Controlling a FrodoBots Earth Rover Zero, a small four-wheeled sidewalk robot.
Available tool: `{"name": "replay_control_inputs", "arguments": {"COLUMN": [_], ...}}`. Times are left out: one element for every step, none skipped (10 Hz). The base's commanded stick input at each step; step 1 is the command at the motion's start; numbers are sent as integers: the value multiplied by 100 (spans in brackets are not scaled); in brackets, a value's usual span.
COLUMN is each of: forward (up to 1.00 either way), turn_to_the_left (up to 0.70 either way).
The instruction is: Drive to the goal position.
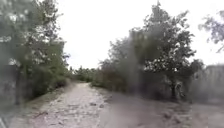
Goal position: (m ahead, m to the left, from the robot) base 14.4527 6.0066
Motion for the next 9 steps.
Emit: {"name": "replay_control_inputs", "arguments": {"forward": [45,45,45,45,45,45,45,45,45], "turn_to_the_left": [0,0,0,0,0,0,0,0,0]}}
